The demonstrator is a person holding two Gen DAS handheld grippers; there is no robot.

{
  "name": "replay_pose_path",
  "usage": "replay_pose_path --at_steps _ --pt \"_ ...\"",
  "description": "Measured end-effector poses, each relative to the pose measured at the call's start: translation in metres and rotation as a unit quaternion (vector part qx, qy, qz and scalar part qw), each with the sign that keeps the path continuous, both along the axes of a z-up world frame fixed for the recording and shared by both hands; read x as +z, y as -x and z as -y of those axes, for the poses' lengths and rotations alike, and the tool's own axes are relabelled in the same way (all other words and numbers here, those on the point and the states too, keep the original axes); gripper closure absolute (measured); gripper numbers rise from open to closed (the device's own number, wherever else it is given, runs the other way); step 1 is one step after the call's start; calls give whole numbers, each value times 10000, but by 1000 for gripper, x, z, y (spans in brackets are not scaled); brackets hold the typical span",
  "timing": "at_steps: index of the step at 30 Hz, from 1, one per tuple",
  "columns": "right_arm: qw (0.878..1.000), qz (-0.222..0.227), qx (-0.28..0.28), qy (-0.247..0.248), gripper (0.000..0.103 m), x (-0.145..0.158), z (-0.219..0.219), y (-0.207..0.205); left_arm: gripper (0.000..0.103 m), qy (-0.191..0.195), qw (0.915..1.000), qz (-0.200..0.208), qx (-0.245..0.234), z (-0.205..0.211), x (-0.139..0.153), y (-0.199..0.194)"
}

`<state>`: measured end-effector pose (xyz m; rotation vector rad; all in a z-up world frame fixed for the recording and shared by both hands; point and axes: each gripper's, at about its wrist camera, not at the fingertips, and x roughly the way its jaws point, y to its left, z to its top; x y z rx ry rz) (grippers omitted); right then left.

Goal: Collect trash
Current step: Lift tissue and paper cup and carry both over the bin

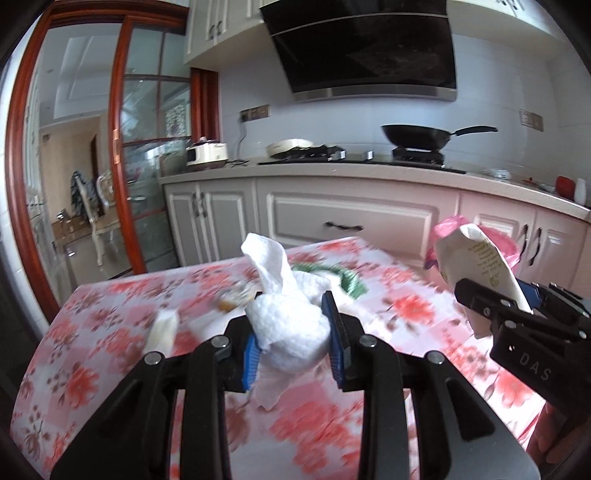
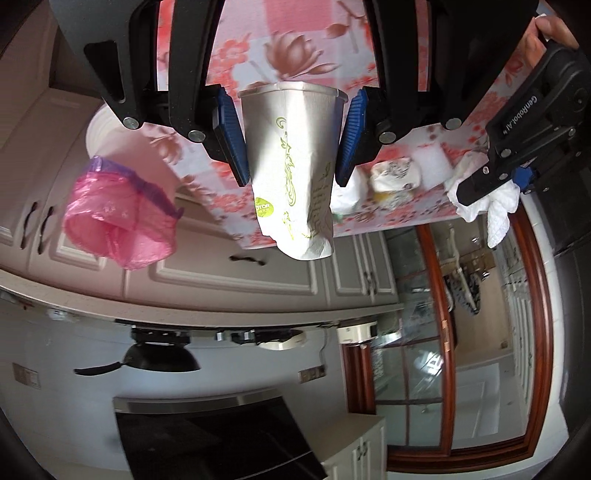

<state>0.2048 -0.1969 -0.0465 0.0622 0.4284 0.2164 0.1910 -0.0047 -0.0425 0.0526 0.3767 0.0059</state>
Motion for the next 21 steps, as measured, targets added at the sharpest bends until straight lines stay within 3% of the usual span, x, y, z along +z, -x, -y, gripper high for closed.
replay_pose_path --at_steps 11,21 --pt "9960 286 -848 39 56 12 70 -14 73 -79 9968 223 -766 73 15 -54" --pt "9882 538 -1414 239 56 29 134 -55 73 34 9863 479 -1579 149 34 -125"
